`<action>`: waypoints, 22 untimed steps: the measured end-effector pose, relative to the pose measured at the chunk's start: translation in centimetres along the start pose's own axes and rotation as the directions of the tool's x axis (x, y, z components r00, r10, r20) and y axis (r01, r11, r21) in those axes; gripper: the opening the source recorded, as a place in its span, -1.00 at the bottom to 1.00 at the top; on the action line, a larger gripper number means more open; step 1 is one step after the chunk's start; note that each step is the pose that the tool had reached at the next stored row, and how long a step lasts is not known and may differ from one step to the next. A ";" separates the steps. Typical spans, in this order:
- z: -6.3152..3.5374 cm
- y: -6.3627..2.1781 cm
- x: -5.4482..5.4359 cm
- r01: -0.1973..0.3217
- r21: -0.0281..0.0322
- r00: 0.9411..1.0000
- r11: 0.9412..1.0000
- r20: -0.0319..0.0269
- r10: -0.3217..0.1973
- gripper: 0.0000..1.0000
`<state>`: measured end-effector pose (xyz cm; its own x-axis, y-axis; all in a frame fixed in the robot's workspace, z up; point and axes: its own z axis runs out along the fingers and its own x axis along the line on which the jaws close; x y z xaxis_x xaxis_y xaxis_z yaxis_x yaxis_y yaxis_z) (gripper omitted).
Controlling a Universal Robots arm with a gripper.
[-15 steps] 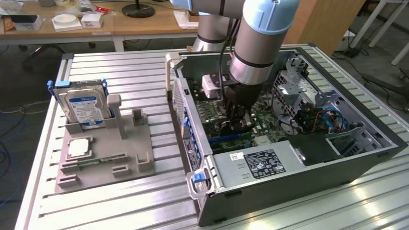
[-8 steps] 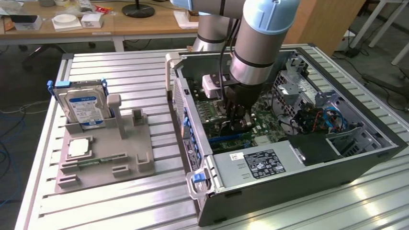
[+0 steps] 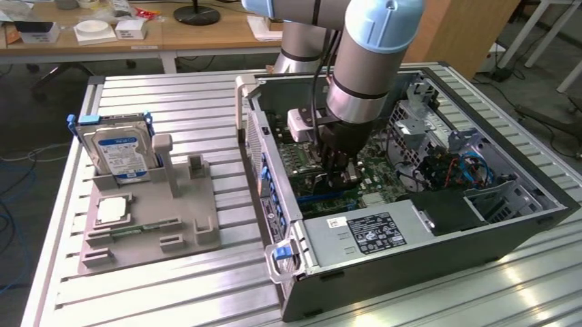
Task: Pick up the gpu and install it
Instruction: 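Insert the gpu into the slot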
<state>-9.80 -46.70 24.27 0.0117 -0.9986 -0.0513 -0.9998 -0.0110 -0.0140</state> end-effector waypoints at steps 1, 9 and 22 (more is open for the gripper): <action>0.00 0.00 0.0 0.000 0.000 1.000 1.000 0.000 0.000 -0.47; 0.37 0.00 0.0 0.000 0.000 1.000 1.000 0.000 0.000 -0.47; 0.41 0.00 0.0 0.000 0.000 1.000 1.000 0.000 0.000 -0.47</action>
<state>-9.79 -46.70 23.86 0.0117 -0.9986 -0.0513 -0.9998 -0.0110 -0.0140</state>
